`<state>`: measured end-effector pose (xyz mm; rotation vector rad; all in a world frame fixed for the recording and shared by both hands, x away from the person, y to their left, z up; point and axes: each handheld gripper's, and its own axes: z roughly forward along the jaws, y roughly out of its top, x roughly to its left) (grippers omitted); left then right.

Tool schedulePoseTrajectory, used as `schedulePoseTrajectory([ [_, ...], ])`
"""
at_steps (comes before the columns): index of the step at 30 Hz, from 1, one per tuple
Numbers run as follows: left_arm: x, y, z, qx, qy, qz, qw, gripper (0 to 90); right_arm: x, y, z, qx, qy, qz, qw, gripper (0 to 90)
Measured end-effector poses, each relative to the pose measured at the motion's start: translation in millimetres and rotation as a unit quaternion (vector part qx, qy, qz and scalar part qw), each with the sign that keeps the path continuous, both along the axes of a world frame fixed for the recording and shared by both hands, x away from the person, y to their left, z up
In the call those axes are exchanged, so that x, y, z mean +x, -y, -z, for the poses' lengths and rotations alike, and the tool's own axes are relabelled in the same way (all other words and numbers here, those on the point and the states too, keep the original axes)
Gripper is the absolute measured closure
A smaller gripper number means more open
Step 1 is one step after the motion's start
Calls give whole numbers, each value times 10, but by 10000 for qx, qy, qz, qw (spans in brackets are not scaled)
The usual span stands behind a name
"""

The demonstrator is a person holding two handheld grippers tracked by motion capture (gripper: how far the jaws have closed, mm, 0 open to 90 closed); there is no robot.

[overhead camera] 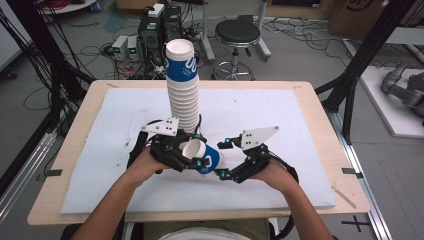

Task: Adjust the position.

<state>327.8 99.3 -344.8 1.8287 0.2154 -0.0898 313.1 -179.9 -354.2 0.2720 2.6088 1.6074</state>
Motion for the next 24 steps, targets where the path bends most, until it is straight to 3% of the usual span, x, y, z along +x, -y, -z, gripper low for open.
schedulePoseTrajectory([
  [5,23,-49,14,-213,72,-219,9995,284,26,89,1,278,179,166,9993,135],
  [13,21,-100,16,-464,261,-385,9978,283,52,131,53,305,119,326,9989,135],
  [18,13,-111,19,-693,334,-438,9961,283,44,182,126,519,108,468,9975,134],
  [21,0,-95,25,-749,372,-416,9956,283,39,183,156,601,81,497,9969,135],
  [24,-10,-69,42,-709,379,-411,9959,283,42,174,175,521,85,476,9975,135],
])
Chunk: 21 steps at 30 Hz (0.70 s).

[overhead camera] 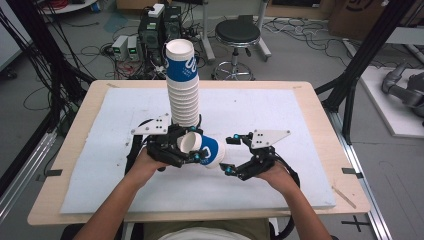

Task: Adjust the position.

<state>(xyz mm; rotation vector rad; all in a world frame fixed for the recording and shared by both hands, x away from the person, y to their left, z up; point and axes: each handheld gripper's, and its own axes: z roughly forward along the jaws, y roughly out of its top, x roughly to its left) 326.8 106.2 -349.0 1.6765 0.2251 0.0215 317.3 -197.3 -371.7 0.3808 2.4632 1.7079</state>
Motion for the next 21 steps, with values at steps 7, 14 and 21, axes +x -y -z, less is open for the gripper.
schedulePoseTrajectory([
  [7,-23,108,68,163,21,103,9998,284,-17,-25,5,123,-27,-193,9997,134],
  [14,-76,204,78,131,82,226,9996,284,-33,-102,41,136,-20,-328,9994,130],
  [21,-101,237,81,49,81,313,9995,285,-57,-212,114,51,-51,-465,9989,129],
])
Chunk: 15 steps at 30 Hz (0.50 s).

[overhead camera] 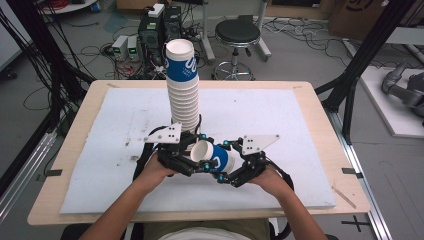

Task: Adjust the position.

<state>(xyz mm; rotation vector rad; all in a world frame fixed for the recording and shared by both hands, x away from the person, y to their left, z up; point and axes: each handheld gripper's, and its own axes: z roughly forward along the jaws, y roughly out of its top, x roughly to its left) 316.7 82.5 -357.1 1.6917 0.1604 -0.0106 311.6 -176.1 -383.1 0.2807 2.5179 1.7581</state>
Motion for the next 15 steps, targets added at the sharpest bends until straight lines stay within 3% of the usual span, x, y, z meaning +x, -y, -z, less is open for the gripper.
schedulePoseTrajectory([
  [8,-9,-6,-14,-177,-7,88,9998,285,0,-5,-3,176,-106,-80,9998,129],
  [15,-4,-8,-14,-257,-38,141,9996,285,-9,-31,4,184,-126,-105,9997,131],
])
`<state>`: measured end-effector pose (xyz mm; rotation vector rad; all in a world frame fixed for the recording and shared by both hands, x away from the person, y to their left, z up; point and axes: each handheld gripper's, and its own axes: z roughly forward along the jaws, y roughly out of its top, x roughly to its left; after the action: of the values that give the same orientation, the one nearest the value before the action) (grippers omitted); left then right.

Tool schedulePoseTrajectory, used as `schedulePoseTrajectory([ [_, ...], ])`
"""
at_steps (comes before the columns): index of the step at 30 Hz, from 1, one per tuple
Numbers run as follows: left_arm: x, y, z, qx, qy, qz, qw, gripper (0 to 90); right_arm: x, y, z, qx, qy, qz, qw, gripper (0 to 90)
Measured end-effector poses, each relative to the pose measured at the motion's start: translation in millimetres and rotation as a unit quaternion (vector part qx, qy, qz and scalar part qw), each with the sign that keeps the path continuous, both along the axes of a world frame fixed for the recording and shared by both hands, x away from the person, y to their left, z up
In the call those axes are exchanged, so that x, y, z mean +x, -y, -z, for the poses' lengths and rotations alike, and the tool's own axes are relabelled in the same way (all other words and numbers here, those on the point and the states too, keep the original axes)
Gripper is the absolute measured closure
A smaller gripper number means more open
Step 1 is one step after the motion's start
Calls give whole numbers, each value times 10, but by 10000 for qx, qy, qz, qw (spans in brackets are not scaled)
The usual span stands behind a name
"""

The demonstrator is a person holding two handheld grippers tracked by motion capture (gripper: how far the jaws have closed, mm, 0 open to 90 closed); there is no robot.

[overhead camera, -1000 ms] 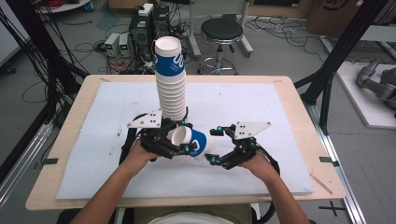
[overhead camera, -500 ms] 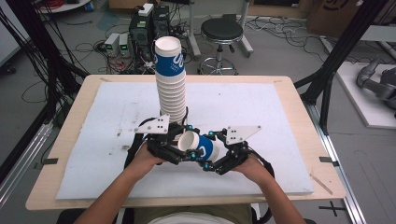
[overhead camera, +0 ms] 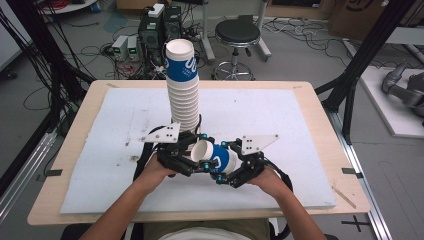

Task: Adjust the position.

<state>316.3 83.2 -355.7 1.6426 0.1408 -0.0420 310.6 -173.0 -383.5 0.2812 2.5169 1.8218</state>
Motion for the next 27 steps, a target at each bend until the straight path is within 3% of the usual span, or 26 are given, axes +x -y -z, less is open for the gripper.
schedulePoseTrajectory([
  [11,24,-28,9,-117,-147,48,9998,290,7,30,-33,-38,14,-60,10000,177],
  [17,28,-24,31,113,-203,35,9997,259,16,29,-40,-275,-19,-111,9996,186],
  [19,38,-25,38,270,-294,-82,9992,153,22,39,-46,-315,-17,-127,9994,188],
  [22,54,-52,40,294,-352,-97,9989,149,33,87,-86,-427,37,-82,9990,189],
  [27,61,-114,-1,387,-274,-142,9988,144,57,151,-109,-528,81,13,9986,190],
])
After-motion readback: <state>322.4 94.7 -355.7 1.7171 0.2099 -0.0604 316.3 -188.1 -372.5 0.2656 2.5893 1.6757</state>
